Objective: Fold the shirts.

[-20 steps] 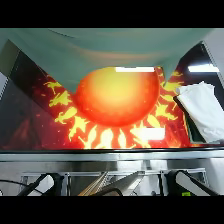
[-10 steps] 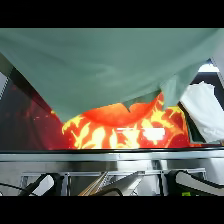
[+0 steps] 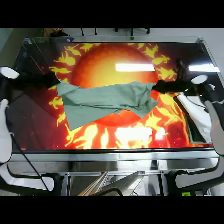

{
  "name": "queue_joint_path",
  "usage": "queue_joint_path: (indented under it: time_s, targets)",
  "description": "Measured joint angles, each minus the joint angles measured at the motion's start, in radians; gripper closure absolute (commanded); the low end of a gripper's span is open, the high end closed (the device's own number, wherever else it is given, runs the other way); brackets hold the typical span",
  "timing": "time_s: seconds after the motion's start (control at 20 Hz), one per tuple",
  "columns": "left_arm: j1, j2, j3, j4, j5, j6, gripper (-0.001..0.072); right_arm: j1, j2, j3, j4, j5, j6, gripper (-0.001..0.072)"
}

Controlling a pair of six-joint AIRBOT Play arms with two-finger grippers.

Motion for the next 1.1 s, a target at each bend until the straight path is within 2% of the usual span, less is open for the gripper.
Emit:
queue_joint_path:
  time_s: [0.05, 0.15, 0.2, 0.25, 0.3, 0.35, 0.55, 0.7, 0.9, 1.1]
  targets:
    - [-0.005, -0.055, -0.002, 0.017, 0.029, 0.001, 0.0674, 0.01, -0.039, -0.025, -0.011, -0.05, 0.0, 0.0697]
    - [-0.004, -0.144, 0.032, 0.036, 0.06, 0.004, 0.0012, 0.021, -0.097, -0.055, -0.026, -0.14, -0.001, 0.0693]
    - [0.002, -0.178, 0.061, 0.044, 0.059, 0.003, 0.0012, 0.024, -0.113, -0.063, -0.031, -0.173, -0.008, 0.0657]
    - [0.011, -0.203, 0.097, 0.048, 0.051, 0.003, 0.0012, 0.026, -0.121, -0.065, -0.035, -0.201, -0.016, 0.0465]
    - [0.022, -0.219, 0.137, 0.051, 0.03, -0.005, 0.0013, 0.026, -0.124, -0.063, -0.039, -0.22, -0.024, 0.0308]
    - [0.035, -0.23, 0.184, 0.052, -0.003, -0.022, 0.0013, 0.025, -0.121, -0.055, -0.042, -0.233, -0.031, 0.0275]
    - [0.097, -0.201, 0.33, 0.056, -0.201, -0.093, 0.0014, -0.012, -0.062, -0.009, -0.047, -0.216, -0.046, 0.0277]
    - [0.137, -0.106, 0.272, 0.061, -0.336, -0.122, 0.0014, -0.084, -0.009, 0.006, -0.052, -0.15, -0.049, 0.0283]
    - [0.163, 0.084, -0.069, 0.064, -0.375, -0.136, 0.0014, -0.199, 0.02, 0.011, -0.053, -0.039, -0.04, 0.0285]
    - [0.129, 0.253, -0.487, 0.055, -0.254, -0.135, 0.0014, -0.269, 0.027, 0.011, -0.053, 0.037, -0.026, 0.0284]
